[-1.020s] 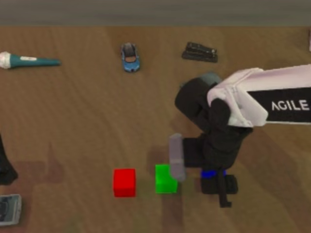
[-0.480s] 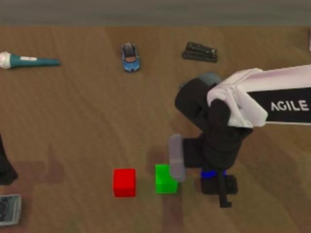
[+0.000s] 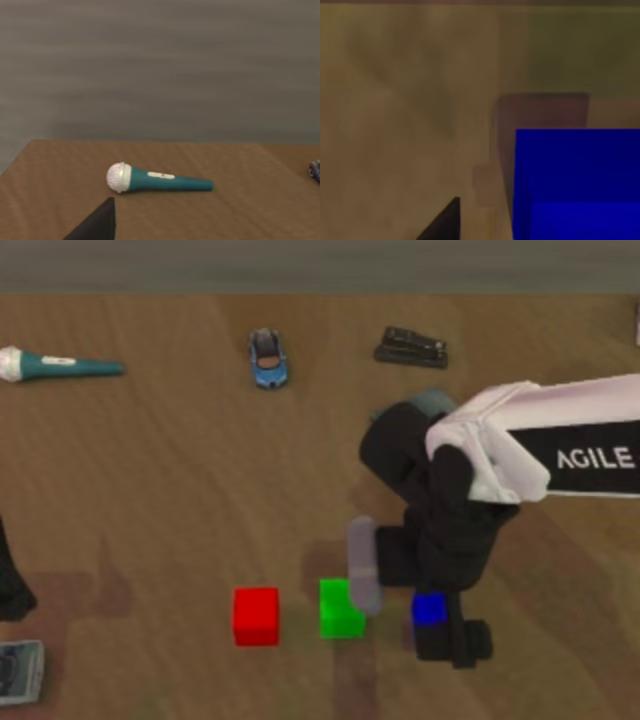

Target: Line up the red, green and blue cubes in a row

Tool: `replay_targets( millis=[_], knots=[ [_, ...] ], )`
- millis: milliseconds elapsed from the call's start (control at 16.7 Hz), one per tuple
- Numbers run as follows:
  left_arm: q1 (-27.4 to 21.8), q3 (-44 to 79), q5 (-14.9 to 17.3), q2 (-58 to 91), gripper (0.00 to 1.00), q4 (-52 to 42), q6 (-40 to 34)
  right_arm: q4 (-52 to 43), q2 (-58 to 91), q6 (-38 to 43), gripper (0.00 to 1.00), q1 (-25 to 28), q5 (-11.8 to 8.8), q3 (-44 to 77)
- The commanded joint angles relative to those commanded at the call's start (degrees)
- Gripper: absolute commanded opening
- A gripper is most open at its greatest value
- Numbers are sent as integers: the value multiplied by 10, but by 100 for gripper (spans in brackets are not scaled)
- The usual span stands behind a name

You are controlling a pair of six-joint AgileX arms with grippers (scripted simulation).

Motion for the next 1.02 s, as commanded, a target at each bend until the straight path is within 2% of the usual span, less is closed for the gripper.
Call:
replay_targets(
  millis=[540,1020],
  knots=[
    [0,0,0,0,100,0,0,-10,-4,-2,100,1,0,7],
    [0,0,0,0,100,0,0,-146,-63,-2,100,3,0,84]
  ],
)
